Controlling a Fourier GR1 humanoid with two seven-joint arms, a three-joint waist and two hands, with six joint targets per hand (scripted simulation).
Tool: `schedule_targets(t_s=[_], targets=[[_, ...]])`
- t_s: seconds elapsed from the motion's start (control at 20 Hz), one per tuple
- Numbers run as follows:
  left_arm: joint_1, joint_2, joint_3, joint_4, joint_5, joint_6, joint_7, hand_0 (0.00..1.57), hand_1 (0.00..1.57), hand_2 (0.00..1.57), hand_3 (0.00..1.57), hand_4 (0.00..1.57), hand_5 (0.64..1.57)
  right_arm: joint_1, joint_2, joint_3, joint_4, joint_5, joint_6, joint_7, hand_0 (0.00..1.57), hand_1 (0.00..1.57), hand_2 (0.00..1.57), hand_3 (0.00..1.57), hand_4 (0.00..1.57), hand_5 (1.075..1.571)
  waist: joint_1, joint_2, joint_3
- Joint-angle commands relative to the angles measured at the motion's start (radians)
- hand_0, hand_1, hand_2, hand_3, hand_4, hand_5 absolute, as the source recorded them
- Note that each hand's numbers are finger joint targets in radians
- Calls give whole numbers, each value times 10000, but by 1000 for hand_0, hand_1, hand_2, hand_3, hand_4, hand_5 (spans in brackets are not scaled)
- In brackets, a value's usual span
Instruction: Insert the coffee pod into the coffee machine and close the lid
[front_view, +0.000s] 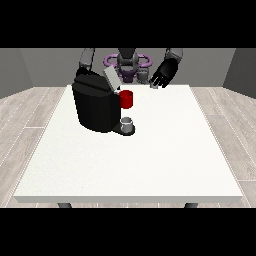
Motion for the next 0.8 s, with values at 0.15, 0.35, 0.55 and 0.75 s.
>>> schedule_targets(t_s=[0.15,0.35,0.55,0.75], targets=[[-1409,-339,735,-313,512,-601,892,1380,1380,1397,1375,522,1571,-233,-15,-200,97,-176,55,-585,0,0,0,0,0,1571,-333,290,0],[-2191,193,1396,195,767,-1038,1594,1235,1235,1265,1266,502,1571,-472,-81,-51,-623,-201,247,42,0,0,0,0,0,1571,-1043,304,-4],[-2732,331,1472,205,658,-838,1516,1256,1256,1287,1265,488,1571,-1029,-66,-52,-859,-114,116,-44,0,0,0,0,0,1571,-1195,1116,-4],[-3233,504,1310,29,449,-991,1552,1203,1203,1267,1262,487,1571,-1257,-452,-572,-601,-428,329,-304,0,0,0,0,0,1571,-1148,1434,1]])
